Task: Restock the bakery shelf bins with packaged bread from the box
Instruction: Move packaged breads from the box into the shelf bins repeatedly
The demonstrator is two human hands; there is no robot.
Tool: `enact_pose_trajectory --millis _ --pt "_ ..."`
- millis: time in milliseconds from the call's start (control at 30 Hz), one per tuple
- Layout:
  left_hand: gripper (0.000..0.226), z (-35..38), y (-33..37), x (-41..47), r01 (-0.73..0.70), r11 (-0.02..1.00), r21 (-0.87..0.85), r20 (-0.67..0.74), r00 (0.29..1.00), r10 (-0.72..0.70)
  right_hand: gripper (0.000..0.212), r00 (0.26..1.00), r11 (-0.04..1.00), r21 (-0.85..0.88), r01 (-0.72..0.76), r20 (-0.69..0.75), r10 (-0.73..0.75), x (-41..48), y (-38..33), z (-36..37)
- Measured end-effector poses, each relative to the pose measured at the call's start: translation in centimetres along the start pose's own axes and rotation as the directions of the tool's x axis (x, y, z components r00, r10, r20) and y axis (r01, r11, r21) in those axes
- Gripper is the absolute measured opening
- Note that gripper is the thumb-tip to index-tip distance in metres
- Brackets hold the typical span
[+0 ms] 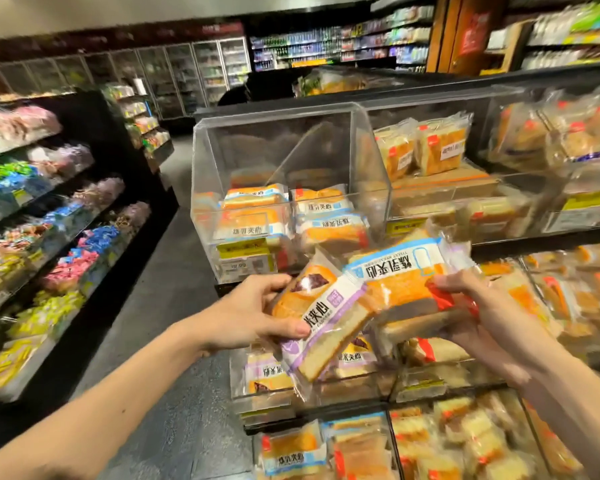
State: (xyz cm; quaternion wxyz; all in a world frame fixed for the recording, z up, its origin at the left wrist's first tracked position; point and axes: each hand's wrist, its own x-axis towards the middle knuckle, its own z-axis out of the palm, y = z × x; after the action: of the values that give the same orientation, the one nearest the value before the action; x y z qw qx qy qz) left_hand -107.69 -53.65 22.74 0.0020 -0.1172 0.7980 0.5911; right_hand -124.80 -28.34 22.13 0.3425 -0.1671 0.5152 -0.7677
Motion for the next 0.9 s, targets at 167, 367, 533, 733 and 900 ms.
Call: enact_pose_trajectory --millis 167,367,533,733,900 --pt "0.033 -0.9 -7.3 3.7 -0.008 0.968 0.253 0.005 1.0 0.007 0.008 0.979 1.0 -0.012 -0.018 -0.202 0.016 -0.9 2.9 -0.6" --pt "0.024 -1.2 -12.1 10.8 0.061 0.842 0.536 -0.164 0.986 0.034 0.039 0.938 0.998 0.031 0.05 -0.345 -0.037 -2.1 5.3 -0.2" --pt "0.049 1.2 -13.6 16.0 0.058 0.669 0.741 -0.083 0.997 0.005 0.09 0.932 0.999 -0.002 -0.034 -0.361 0.031 -2.4 7.6 0.2" --pt "0.048 1.3 -15.5 19.0 0.054 0.584 0.81 -0.007 0.997 -0.081 0.085 0.904 0.998 0.023 -0.052 -0.424 0.057 -2.4 8.2 1.3" --pt "0.054 2.8 -15.4 18.6 -0.039 0.38 0.924 0.034 0.999 0.02 0.065 0.938 0.997 0.048 -0.066 -0.338 0.079 -2.4 8.5 1.0"
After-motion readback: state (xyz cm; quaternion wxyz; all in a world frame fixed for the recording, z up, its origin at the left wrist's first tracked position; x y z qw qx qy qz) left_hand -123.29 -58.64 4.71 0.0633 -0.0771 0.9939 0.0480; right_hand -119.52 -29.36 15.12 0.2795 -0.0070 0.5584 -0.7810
